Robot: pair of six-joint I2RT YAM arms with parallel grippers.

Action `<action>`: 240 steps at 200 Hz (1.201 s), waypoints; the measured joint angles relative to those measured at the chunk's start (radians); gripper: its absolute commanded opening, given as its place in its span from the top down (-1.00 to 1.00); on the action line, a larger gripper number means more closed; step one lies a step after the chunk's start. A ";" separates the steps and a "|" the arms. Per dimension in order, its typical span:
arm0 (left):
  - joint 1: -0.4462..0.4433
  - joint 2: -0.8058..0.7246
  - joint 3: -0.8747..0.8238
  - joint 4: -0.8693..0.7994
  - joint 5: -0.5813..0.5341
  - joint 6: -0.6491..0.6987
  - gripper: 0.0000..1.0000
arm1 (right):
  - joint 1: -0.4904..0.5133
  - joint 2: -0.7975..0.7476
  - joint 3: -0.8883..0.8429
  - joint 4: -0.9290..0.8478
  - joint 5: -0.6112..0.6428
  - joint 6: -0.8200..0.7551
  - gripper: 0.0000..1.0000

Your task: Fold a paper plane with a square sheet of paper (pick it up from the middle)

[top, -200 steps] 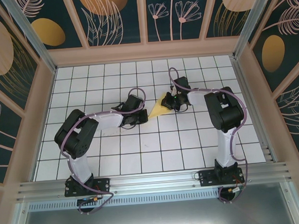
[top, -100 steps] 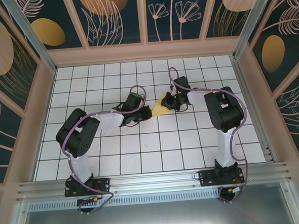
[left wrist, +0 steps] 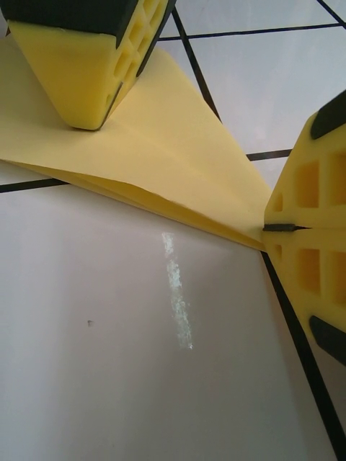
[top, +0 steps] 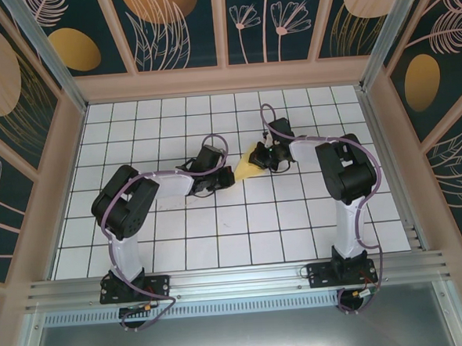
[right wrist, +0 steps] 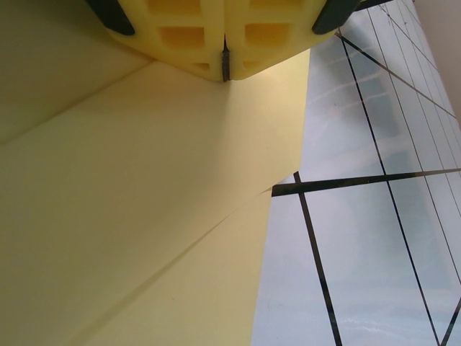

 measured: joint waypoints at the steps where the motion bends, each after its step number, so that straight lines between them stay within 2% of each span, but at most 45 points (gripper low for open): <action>1: 0.000 0.000 0.000 0.000 0.000 0.000 1.00 | 0.000 0.000 0.000 0.000 0.000 0.000 1.00; 68: 0.001 -0.045 -0.006 0.025 -0.004 -0.009 1.00 | 0.000 0.001 0.005 -0.009 0.002 0.000 1.00; 204: 0.000 0.004 0.003 0.005 -0.024 -0.008 1.00 | 0.001 -0.002 0.011 -0.018 -0.003 -0.022 0.98; 240: 0.001 0.004 0.002 0.005 -0.024 -0.012 1.00 | 0.028 -0.025 0.011 -0.049 0.024 -0.034 0.98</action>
